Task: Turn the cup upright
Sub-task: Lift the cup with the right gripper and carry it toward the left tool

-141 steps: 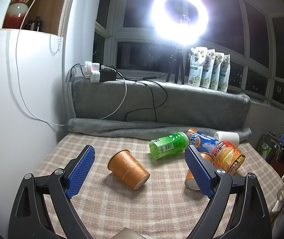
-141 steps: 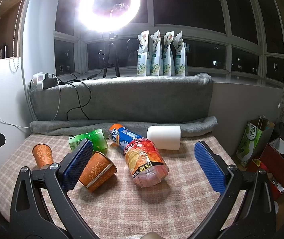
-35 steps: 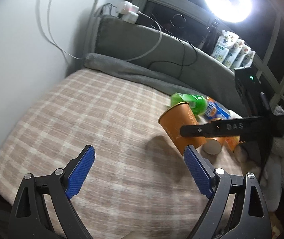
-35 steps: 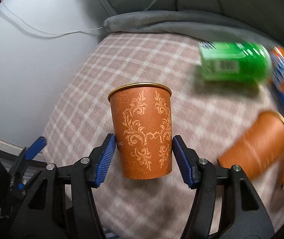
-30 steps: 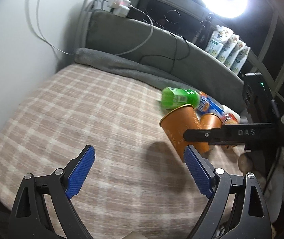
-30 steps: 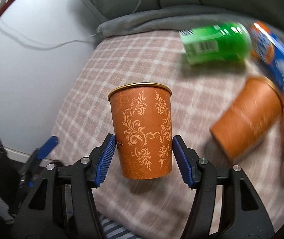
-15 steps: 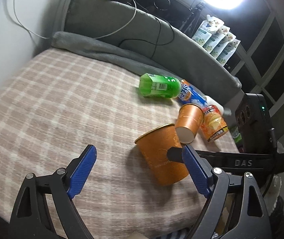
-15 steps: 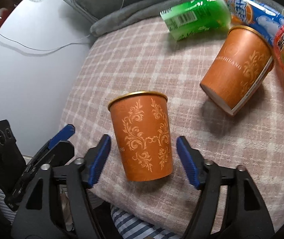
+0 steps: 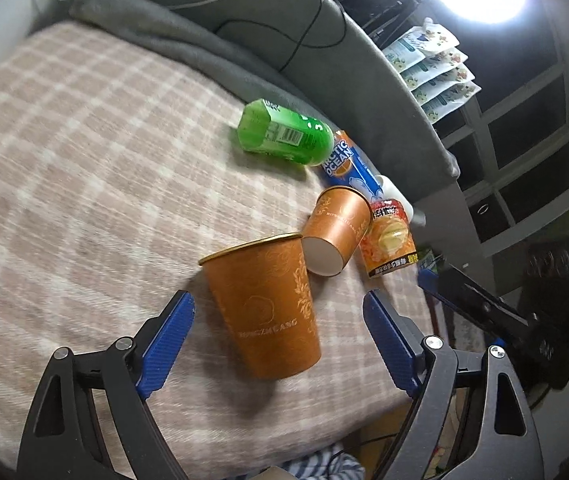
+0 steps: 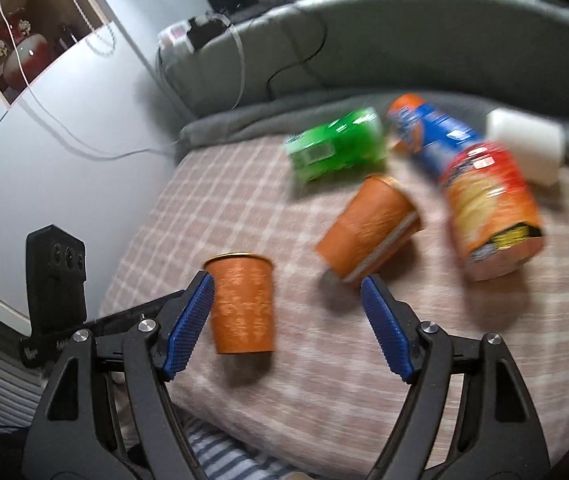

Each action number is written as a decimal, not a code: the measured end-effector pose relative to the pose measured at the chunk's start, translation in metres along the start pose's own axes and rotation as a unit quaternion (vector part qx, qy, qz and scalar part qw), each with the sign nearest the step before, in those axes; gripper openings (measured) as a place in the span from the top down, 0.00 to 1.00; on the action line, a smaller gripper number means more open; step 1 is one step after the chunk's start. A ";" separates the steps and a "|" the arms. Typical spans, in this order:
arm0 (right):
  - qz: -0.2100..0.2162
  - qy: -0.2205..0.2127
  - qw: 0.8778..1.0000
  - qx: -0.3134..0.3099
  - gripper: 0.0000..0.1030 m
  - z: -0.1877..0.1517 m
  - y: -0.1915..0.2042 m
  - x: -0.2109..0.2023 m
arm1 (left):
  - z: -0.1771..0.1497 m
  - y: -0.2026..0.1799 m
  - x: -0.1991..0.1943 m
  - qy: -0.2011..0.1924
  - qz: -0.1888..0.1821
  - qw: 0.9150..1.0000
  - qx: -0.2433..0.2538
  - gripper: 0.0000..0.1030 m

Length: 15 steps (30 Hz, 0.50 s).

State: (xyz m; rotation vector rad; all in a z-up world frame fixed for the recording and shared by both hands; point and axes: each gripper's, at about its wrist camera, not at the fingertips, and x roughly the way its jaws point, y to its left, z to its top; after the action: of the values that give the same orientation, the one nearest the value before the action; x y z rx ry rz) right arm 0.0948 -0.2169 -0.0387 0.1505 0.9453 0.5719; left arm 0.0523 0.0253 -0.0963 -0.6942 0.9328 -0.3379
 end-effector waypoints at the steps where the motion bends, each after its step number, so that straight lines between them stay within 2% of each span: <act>1: -0.003 -0.005 1.000 0.003 0.24 -0.001 -0.004 -0.005 | 0.001 0.001 0.003 0.003 -0.001 1.000 -0.005 0.17; 12: -0.023 -0.024 0.999 0.036 0.24 -0.012 -0.036 -0.023 | 0.009 0.009 0.025 0.026 0.001 0.999 -0.031 0.18; 15: -0.024 -0.024 0.998 0.044 0.24 -0.015 -0.041 -0.023 | 0.010 0.011 0.029 0.032 0.002 0.999 -0.035 0.25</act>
State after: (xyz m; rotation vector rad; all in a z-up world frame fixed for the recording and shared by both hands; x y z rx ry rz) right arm 0.0888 -0.2658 -0.0454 0.2193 0.9248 0.4805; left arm 0.0765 0.0216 -0.1173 -0.7487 1.0105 -0.3258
